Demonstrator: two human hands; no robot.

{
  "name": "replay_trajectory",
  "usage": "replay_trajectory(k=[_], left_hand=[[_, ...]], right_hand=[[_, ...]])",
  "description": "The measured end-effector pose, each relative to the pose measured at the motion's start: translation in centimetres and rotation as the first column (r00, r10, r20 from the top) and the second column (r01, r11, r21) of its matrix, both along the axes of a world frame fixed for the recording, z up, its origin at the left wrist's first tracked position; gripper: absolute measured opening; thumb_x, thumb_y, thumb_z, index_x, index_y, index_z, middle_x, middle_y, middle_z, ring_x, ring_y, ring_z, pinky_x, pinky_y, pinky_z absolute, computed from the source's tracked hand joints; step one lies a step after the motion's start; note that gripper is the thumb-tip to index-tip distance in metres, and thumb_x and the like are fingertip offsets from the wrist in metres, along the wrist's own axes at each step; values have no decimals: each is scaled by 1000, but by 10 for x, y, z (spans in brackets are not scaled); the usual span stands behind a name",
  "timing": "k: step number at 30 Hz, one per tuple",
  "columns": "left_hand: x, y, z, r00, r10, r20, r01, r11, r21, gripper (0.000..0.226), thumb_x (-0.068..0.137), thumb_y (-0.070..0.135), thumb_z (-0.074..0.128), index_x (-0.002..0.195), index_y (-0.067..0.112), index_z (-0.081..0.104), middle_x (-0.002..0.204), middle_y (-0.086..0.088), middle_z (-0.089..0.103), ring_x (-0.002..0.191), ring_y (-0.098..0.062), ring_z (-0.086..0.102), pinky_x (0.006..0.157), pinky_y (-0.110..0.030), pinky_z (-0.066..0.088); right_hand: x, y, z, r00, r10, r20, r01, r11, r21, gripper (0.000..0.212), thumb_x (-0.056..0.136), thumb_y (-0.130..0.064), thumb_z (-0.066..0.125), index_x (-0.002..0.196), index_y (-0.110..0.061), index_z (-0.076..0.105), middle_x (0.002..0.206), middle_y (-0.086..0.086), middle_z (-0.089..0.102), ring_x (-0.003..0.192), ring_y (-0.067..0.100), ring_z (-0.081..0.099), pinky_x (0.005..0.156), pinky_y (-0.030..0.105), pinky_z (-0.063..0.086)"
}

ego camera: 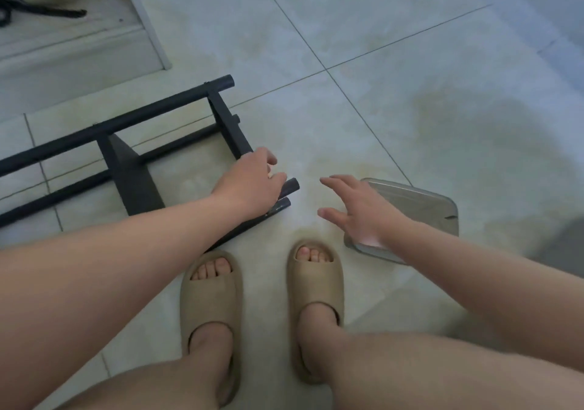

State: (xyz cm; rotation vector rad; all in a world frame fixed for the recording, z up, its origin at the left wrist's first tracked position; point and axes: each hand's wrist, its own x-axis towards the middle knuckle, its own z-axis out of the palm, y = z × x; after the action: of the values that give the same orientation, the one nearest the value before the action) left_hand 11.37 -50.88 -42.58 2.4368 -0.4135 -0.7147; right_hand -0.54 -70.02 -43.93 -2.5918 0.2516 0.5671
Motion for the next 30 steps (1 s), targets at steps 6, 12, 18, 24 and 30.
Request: replay_trajectory(k=[6, 12, 18, 24, 30], left_hand=[[-32, -64, 23, 901, -396, -178, 414, 907, 81, 27, 100, 39, 53, 122, 24, 54, 127, 1, 61, 108, -20, 54, 86, -28, 38], [-61, -114, -17, 843, -392, -367, 478, 860, 180, 58, 104, 38, 48, 151, 11, 28, 148, -13, 47, 132, -33, 48, 93, -31, 38], [-87, -128, -69, 838, -274, -471, 303, 953, -16, 36, 102, 28, 52, 136, 21, 45, 109, -11, 70, 86, -29, 69, 69, -38, 56], [-89, -129, -90, 817, -206, -539, 139, 977, -164, 11, 101, 14, 54, 105, 25, 54, 82, -6, 71, 57, -9, 63, 40, -13, 39], [-84, -127, -100, 816, -211, -537, 150, 976, -156, 12, 100, 21, 56, 107, 30, 55, 86, -6, 75, 66, -14, 70, 60, -32, 53]], right_hand=[[-70, -64, 4, 996, -89, 9, 89, 987, -131, 50, 102, -34, 56, 149, -19, 46, 145, 6, 50, 136, 30, 43, 111, 41, 35], [-92, -108, -41, 974, -204, -102, 195, 976, -93, 39, 103, -28, 54, 140, -16, 55, 137, 6, 58, 127, 28, 53, 106, 36, 41], [-68, -112, -100, 949, -255, -183, 257, 966, -17, 31, 97, -17, 60, 127, -14, 67, 121, 8, 70, 114, 28, 63, 98, 35, 48], [-62, -116, -139, 948, -199, -248, 197, 980, -32, 30, 89, -14, 66, 119, -13, 67, 122, 9, 67, 115, 30, 61, 93, 35, 48], [-53, -111, -153, 968, -123, -220, 115, 992, -48, 24, 88, -27, 72, 105, -15, 59, 112, 10, 63, 105, 31, 59, 74, 33, 39]])
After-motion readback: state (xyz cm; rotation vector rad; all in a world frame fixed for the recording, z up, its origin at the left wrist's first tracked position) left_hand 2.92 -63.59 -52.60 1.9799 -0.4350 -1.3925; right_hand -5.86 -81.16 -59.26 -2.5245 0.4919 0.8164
